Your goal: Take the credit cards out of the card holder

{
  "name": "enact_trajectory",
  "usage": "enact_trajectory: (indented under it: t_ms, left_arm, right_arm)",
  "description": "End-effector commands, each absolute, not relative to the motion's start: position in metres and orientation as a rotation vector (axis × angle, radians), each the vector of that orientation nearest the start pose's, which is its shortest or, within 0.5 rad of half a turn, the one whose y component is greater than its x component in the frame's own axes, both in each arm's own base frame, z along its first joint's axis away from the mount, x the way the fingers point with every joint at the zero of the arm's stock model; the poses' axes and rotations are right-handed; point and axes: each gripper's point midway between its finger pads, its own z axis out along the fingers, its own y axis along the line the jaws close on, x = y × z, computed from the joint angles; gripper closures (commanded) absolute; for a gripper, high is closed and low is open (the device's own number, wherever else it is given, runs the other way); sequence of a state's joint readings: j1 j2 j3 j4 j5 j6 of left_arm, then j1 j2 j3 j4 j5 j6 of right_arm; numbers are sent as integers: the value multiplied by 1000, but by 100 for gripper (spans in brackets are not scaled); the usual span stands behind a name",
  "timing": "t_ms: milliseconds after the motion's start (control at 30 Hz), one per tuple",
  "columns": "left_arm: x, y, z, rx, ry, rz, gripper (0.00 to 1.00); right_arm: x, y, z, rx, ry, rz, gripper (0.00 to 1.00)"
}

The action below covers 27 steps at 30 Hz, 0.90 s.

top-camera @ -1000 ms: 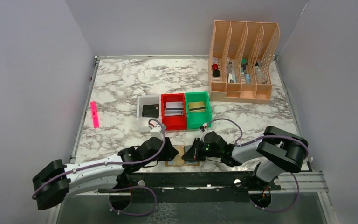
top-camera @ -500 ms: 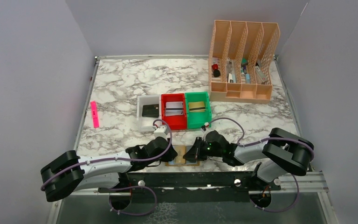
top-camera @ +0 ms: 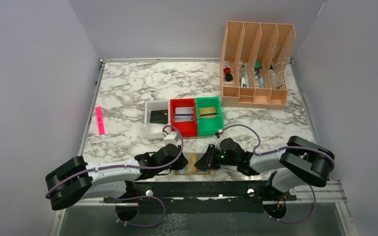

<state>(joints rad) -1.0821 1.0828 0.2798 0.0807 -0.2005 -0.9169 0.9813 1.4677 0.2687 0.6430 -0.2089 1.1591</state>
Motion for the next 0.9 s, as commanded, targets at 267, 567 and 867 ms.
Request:
enact_trajectory:
  t_ms: [267,567,867]
  left_arm:
    - [124,-227,1,128,2492,-658,83]
    - [125,-225,-2,125,2500,-630,85]
    - [126,-228,-4,141,2508,-620,85]
  right_arm:
    - [121,316,16,134,2525,1358,85]
    - [122,301,22,102,2495,1312,87]
    - [120,306,28,75,2488,1373,76]
